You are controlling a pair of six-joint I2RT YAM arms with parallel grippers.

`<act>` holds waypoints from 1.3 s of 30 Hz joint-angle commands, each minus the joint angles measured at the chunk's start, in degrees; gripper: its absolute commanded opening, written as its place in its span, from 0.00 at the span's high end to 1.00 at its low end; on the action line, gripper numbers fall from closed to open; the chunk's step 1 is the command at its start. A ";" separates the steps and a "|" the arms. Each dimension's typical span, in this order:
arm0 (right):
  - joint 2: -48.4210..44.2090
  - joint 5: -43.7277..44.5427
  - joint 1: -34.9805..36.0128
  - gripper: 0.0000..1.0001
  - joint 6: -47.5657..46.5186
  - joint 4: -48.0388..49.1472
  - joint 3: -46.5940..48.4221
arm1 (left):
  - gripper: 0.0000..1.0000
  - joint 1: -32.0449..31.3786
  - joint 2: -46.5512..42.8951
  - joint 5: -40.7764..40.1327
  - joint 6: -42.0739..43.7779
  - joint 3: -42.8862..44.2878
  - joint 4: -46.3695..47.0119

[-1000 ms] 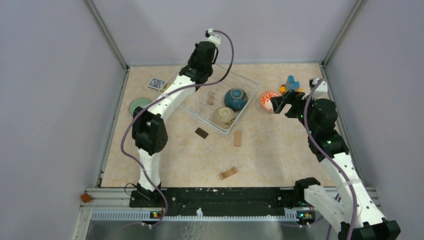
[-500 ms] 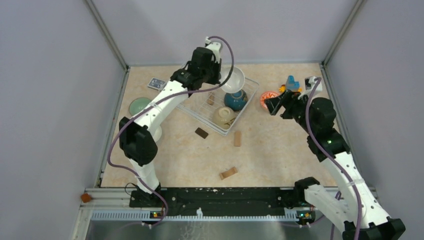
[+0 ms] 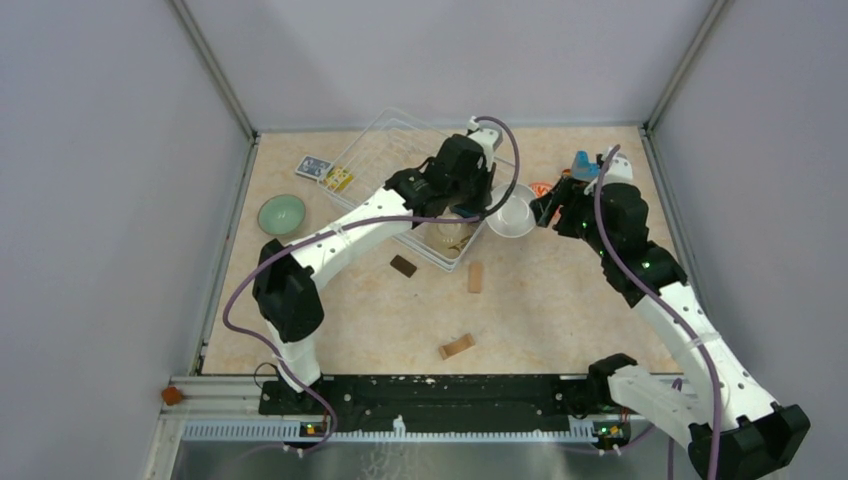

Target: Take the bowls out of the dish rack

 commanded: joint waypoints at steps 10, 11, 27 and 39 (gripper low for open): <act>1.32 6.20 0.67 0.43 2.74 1.24 -4.26 | 1.00 -1.44 -1.02 5.07 -2.61 -2.20 7.98; 1.36 6.16 0.67 0.44 2.61 1.36 -4.57 | 1.00 -1.53 -1.06 5.92 -2.86 -2.55 8.42; 2.30 14.28 0.66 1.00 2.75 -2.25 -7.31 | 0.52 -2.71 1.60 16.15 -5.94 -3.14 13.79; 4.50 19.00 -5.21 1.00 10.89 -4.50 -10.17 | 0.18 0.35 -7.11 7.11 -4.75 -13.09 15.43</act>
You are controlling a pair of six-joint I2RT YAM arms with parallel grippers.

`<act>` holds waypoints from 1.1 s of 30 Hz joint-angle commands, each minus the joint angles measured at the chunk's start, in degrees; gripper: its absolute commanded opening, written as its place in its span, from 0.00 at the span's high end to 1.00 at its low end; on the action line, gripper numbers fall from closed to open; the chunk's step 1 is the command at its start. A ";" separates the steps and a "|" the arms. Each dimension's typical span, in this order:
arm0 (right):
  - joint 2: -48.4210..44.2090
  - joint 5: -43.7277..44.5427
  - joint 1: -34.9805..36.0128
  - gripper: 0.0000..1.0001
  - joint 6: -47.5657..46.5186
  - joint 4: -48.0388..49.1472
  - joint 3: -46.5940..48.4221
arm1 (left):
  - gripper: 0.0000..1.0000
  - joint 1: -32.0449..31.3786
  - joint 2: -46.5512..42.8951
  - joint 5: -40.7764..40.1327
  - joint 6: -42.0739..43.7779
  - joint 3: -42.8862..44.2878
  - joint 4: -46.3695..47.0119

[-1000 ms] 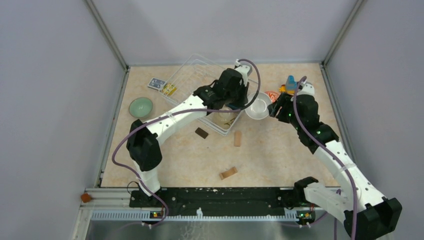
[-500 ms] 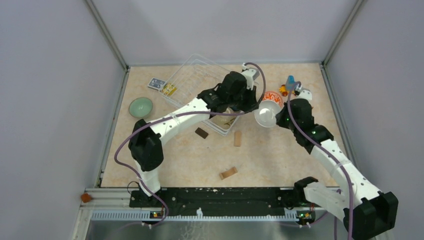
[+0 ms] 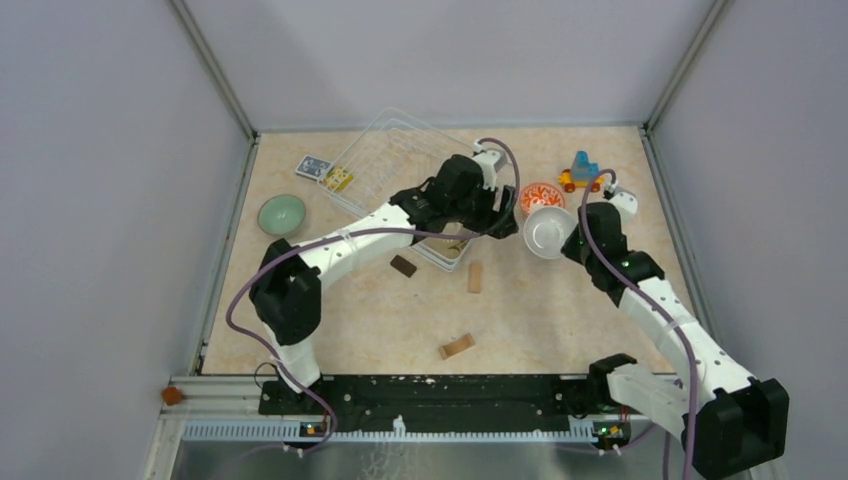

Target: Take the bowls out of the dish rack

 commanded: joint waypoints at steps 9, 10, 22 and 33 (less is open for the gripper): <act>6.37 -0.72 -12.59 1.00 8.27 6.33 -2.93 | 0.12 4.49 -10.38 -21.70 -1.84 -8.56 0.24; 7.50 -0.90 -13.66 1.00 8.86 6.70 -2.97 | 0.11 4.62 -10.35 -23.21 -1.79 -8.70 -0.31; 20.45 -5.02 -21.03 1.00 10.03 12.41 -0.17 | 0.06 5.06 -8.60 -26.35 1.99 -8.39 -1.26; 24.77 -5.04 -22.78 0.54 10.36 13.62 1.37 | 0.04 10.23 -3.27 -14.17 1.40 -4.27 -0.09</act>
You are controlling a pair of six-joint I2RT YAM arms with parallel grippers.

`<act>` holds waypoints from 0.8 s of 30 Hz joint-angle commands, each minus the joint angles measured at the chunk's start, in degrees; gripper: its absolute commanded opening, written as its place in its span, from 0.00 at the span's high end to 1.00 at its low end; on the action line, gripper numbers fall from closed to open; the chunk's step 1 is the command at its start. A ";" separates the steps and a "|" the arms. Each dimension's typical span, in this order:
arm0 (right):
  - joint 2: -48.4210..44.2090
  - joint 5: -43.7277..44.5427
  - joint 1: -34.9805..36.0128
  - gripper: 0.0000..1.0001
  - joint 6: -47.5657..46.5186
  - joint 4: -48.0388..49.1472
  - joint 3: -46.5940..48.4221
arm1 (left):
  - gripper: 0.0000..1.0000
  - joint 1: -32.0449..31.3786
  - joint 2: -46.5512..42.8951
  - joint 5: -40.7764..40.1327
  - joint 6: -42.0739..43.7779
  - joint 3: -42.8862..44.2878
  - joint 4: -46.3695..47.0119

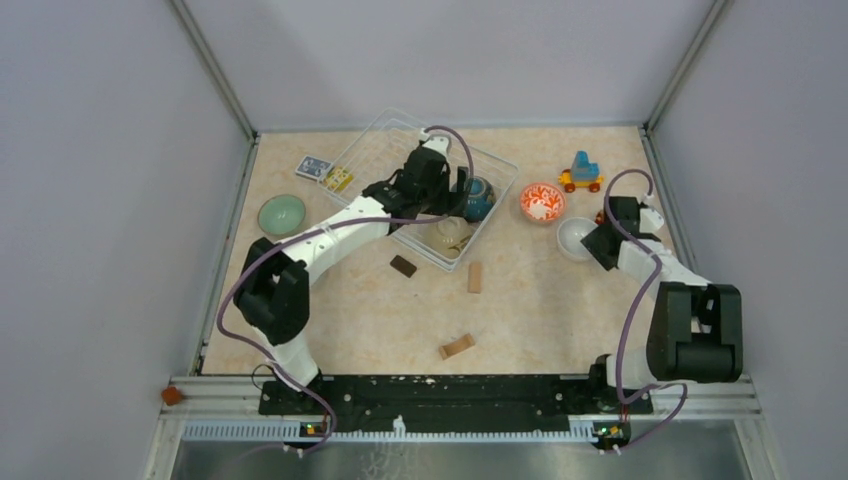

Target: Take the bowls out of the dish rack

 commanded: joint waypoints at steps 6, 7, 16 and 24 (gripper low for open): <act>-5.32 1.05 -0.49 0.42 -1.41 0.46 3.05 | 0.01 3.69 5.62 11.27 3.23 7.55 2.54; -6.50 1.04 -0.49 0.42 -1.64 -0.06 2.95 | 0.01 3.97 6.30 11.05 3.54 8.33 2.56; -18.27 -1.63 -0.49 0.42 -9.84 -2.74 2.01 | 0.10 6.42 11.95 12.30 5.79 15.39 -1.51; -24.08 -14.59 2.97 0.42 -18.69 2.06 1.22 | 0.15 6.39 8.31 13.77 12.39 10.87 -9.31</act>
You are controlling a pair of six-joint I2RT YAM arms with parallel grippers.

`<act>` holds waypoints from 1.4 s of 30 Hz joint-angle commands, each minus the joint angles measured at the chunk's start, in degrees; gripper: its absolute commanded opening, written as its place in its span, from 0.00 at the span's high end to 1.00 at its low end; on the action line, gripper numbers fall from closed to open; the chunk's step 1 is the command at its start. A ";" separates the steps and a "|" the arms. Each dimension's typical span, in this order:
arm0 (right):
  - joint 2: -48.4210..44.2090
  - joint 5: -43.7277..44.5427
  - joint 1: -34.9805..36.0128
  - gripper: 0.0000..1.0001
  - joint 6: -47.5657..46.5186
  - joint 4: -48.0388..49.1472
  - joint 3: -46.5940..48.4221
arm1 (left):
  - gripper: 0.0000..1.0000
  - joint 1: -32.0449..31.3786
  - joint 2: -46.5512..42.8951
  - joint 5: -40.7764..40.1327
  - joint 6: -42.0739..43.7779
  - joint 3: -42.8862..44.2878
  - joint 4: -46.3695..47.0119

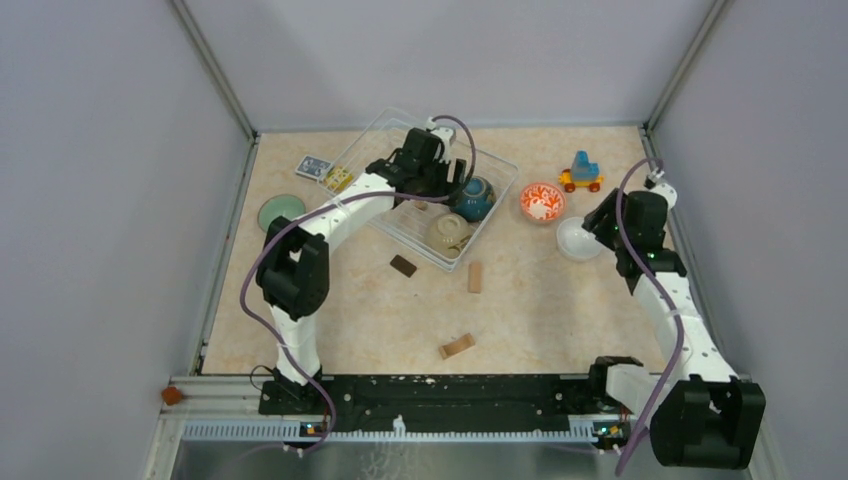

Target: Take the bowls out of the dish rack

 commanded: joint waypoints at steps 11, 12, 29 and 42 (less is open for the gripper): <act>3.06 -14.19 17.69 0.41 -14.47 2.35 9.64 | 0.37 -0.10 -8.23 0.19 2.38 -13.72 -2.73; 4.08 -14.00 18.84 0.41 -14.58 2.43 10.31 | 0.41 -0.02 -7.78 -0.33 2.37 -13.75 -2.81; 22.78 -19.31 32.27 0.34 -20.00 4.70 26.33 | 0.75 7.72 -8.56 3.24 -3.85 -18.32 1.75; 37.36 -21.15 35.21 0.29 -19.34 0.16 35.83 | 0.62 8.12 -15.07 8.02 -4.65 -20.61 3.82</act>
